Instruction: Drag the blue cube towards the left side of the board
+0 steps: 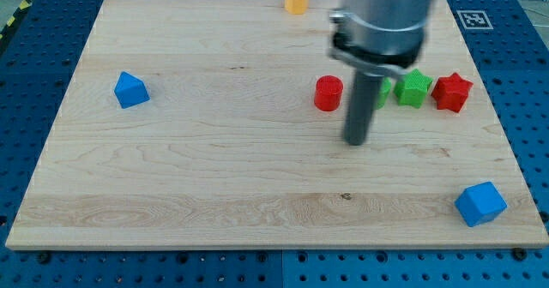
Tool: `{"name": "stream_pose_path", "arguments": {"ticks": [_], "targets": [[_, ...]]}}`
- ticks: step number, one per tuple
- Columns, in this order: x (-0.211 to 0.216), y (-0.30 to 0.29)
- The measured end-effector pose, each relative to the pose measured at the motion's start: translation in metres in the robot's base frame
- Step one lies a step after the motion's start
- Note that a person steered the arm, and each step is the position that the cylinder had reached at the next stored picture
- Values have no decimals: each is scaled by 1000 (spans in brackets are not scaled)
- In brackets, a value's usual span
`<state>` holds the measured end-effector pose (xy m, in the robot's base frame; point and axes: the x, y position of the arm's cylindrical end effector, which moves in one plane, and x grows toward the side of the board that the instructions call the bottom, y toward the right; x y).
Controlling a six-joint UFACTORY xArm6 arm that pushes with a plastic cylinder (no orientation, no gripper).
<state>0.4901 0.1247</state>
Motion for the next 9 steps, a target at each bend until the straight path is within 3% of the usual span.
{"name": "stream_pose_path", "arguments": {"ticks": [2, 3, 4, 9], "targets": [[65, 155], [94, 162], [106, 115], [59, -208]]}}
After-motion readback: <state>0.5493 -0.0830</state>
